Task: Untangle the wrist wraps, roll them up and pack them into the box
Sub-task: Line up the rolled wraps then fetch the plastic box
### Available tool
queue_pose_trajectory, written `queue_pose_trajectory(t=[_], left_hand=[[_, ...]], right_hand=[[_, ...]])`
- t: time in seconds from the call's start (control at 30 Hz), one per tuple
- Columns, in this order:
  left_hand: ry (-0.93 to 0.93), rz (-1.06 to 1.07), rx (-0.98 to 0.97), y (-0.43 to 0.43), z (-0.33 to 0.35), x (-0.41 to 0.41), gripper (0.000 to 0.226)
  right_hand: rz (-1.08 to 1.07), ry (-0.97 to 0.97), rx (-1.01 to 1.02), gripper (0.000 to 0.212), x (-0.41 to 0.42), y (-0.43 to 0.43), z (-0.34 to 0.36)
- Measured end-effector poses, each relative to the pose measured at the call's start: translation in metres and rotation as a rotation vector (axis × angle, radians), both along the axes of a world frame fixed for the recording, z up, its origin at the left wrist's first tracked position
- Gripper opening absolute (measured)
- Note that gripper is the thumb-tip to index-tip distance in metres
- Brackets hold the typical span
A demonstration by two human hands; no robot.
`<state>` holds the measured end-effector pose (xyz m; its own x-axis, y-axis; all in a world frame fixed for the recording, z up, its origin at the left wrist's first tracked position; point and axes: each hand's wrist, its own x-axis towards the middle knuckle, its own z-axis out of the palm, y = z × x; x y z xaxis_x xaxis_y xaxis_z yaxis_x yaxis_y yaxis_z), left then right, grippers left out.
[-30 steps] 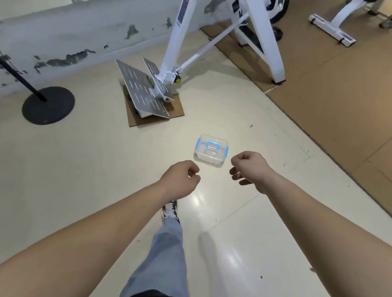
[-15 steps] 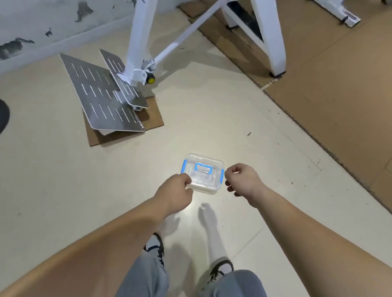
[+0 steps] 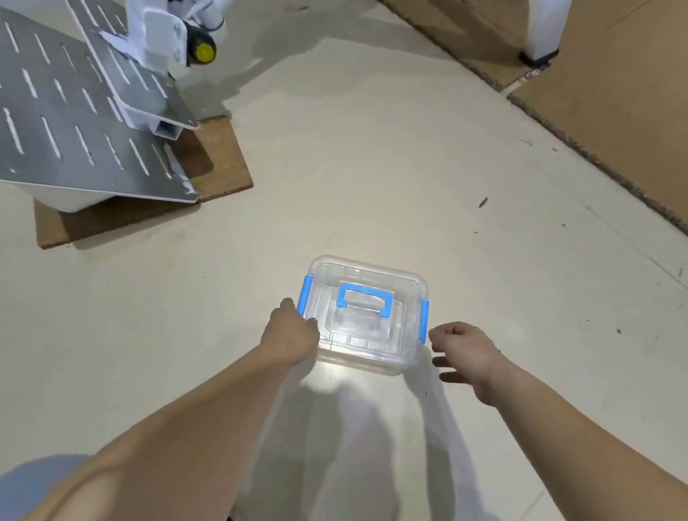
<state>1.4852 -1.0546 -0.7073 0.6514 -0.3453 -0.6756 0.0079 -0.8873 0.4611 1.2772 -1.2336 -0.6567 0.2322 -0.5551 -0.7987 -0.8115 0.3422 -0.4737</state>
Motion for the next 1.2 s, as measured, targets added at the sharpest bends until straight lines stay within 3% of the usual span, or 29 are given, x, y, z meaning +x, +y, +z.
queue_pose_trajectory(t=[0.13,0.27,0.47,0.67,0.87,1.1,1.2], left_hand=[[0.087,0.13,-0.053,-0.003,-0.04,0.002,0.027],[0.073,0.142,-0.108,-0.001,-0.015,-0.002,0.028],[0.133,0.003,-0.152,0.018,0.142,-0.021,0.031],[0.143,-0.174,-0.254,0.028,0.355,-0.062,0.03],[0.061,-0.345,-0.319,0.059,0.533,-0.103,0.034],[0.045,-0.569,-0.279,0.123,0.631,-0.167,0.024],[0.017,-0.707,-0.232,0.162,0.649,-0.212,0.037]], right_hand=[[-0.01,0.034,-0.038,0.024,0.003,-0.012,-0.03],[-0.061,0.072,-0.048,0.035,-0.012,-0.002,-0.012],[-0.209,0.045,0.088,0.062,-0.058,0.017,0.123],[-0.404,-0.06,0.119,0.04,-0.101,0.053,0.319],[-0.558,-0.138,0.065,0.046,-0.165,0.122,0.492],[-0.891,-0.169,0.025,0.038,-0.237,0.266,0.594],[-1.042,-0.185,0.013,0.038,-0.278,0.343,0.618]])
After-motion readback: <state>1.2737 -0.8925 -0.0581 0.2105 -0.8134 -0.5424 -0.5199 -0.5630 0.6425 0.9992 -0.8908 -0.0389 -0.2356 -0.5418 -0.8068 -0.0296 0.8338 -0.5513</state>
